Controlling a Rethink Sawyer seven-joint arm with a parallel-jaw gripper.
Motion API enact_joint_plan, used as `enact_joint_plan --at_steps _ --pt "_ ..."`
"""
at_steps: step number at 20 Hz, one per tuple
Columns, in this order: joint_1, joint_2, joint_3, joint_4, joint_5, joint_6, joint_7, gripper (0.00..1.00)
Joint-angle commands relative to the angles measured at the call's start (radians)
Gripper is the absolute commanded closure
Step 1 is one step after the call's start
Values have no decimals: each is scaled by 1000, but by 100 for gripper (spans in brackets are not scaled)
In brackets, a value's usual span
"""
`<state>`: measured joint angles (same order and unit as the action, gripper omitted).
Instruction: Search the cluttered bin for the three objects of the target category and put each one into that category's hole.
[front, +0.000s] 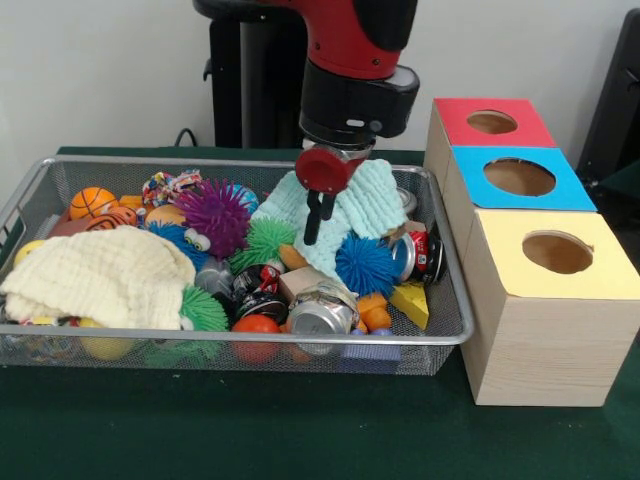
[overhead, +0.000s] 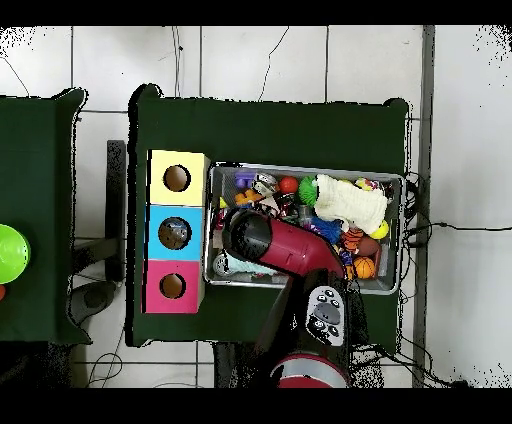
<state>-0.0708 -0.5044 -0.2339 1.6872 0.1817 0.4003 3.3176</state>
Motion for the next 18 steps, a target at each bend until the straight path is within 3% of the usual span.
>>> enact_joint_plan --at_steps 1,3,7,12,18 --pt "5 98 33 43 49 -58 109 0" --pt "23 129 39 23 71 -82 137 0" --pt "43 121 79 19 141 -90 180 0" --pt "53 82 128 29 234 -83 186 0" --pt "62 108 157 13 306 -135 172 0"
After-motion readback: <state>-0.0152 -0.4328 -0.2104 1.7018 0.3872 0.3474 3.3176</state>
